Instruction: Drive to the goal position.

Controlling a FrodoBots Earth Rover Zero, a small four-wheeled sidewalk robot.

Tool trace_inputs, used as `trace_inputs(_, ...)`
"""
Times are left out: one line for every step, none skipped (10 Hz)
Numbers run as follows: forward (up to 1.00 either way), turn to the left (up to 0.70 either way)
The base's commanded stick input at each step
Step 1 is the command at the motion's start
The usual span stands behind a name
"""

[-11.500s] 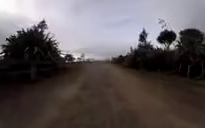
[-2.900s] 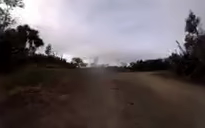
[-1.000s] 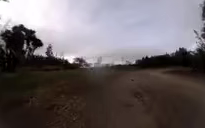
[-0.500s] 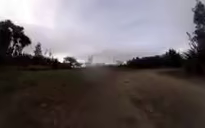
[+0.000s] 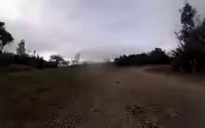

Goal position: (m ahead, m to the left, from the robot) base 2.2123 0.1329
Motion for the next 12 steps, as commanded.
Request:
trace_inputs(0.85, -0.31)
trace_inputs(0.85, -0.31)
trace_inputs(0.85, -0.31)
trace_inputs(0.85, -0.31)
trace_inputs(0.85, -0.31)
trace_inputs(0.85, -0.31)
trace_inputs(0.85, -0.31)
trace_inputs(0.85, -0.26)
trace_inputs(0.85, -0.19)
trace_inputs(0.85, -0.12)
trace_inputs(0.85, -0.05)
trace_inputs(0.85, 0.00)
